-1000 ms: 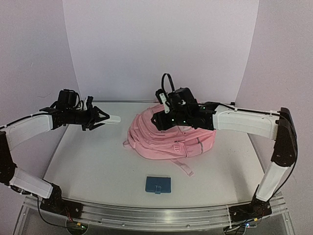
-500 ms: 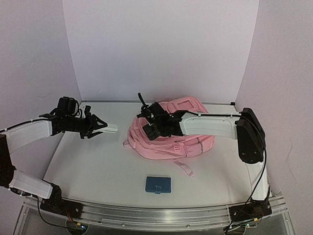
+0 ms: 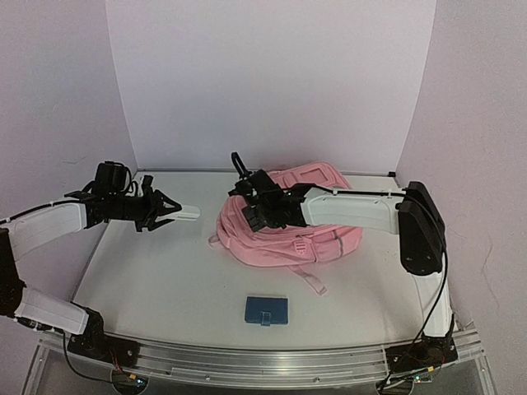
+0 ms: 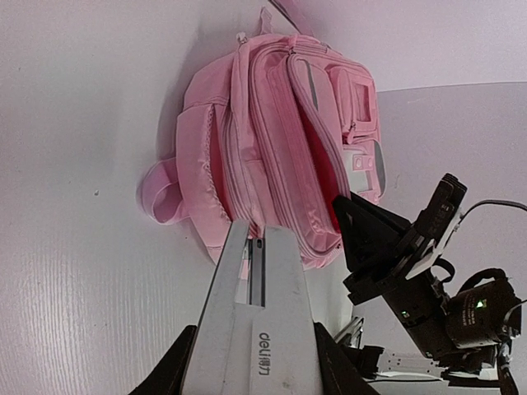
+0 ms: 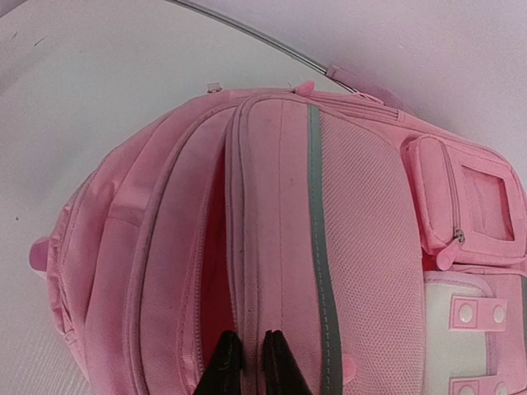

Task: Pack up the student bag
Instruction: Place the stationery in the student bag.

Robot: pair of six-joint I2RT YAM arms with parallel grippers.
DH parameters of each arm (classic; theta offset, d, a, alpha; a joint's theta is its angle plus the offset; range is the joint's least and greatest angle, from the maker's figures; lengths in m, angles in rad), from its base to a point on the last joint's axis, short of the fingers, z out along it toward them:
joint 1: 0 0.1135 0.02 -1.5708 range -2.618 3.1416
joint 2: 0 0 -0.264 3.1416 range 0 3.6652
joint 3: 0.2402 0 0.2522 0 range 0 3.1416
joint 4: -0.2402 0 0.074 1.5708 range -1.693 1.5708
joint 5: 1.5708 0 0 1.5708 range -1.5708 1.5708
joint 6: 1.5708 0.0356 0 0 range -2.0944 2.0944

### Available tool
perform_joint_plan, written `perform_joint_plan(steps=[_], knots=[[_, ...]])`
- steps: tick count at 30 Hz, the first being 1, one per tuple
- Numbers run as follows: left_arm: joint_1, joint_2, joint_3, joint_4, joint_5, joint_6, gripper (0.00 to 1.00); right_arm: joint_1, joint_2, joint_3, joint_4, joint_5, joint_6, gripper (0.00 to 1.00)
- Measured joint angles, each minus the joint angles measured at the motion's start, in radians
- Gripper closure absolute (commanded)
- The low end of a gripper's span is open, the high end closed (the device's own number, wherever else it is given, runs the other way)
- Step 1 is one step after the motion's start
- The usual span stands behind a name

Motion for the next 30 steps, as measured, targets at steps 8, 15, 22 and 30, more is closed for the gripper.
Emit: perform_joint_plan(steps=[8, 15, 22, 30], knots=[[-0.049, 0.063, 0.055, 0.072, 0.0, -0.056, 1.0, -0.033, -0.063, -0.048, 0.031, -0.089, 0.064, 1.0], [-0.165, 0.163, 0.124, 0.185, -0.059, -0.141, 1.0, -0.064, -0.244, -0.227, 0.132, -0.209, 0.183, 1.0], [-0.266, 0.298, 0.136, 0.335, -0.092, -0.248, 1.0, -0.034, -0.341, -0.365, 0.215, -0.232, 0.251, 1.0], [-0.333, 0.389, 0.17, 0.467, -0.117, -0.317, 1.0, 0.004, -0.342, -0.369, 0.236, -0.216, 0.259, 1.0]])
